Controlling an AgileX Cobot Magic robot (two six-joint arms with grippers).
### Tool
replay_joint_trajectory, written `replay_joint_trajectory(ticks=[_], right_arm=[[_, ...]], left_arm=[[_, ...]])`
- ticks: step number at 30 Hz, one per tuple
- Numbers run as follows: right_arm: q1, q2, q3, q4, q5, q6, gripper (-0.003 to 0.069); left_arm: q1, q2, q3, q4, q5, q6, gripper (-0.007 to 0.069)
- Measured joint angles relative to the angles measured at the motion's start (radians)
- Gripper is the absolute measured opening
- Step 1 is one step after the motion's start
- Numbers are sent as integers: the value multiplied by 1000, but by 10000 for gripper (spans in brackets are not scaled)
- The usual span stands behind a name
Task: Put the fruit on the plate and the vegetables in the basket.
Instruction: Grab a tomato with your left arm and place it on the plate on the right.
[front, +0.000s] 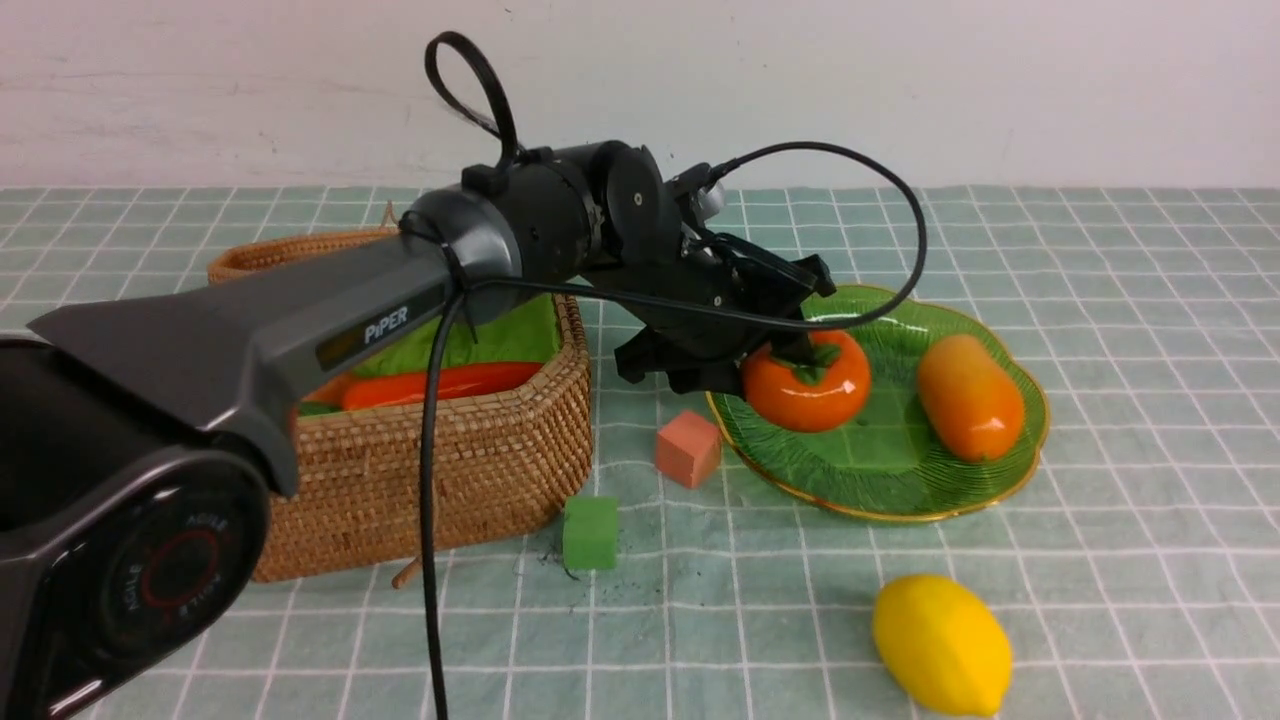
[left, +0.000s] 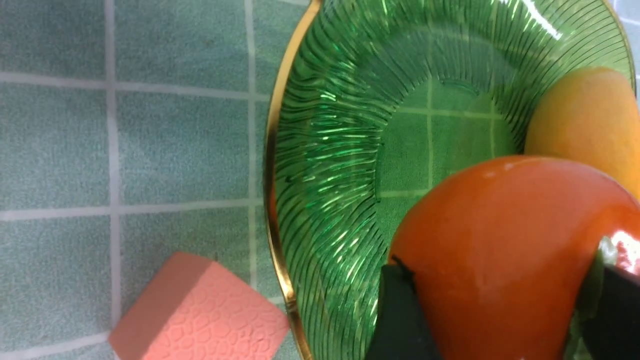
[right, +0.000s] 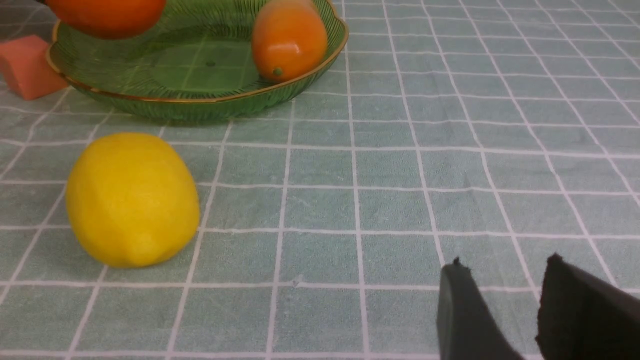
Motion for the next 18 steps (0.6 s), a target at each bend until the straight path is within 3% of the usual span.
replay_joint_trajectory(ticks=[13, 18], right_arm=[[0, 0, 0, 0, 0, 0, 240], [0, 0, 0, 0, 0, 0, 240]], left_arm=[[0, -2, 0, 0, 37, 17, 494], [0, -65, 0, 9, 141, 137, 483]])
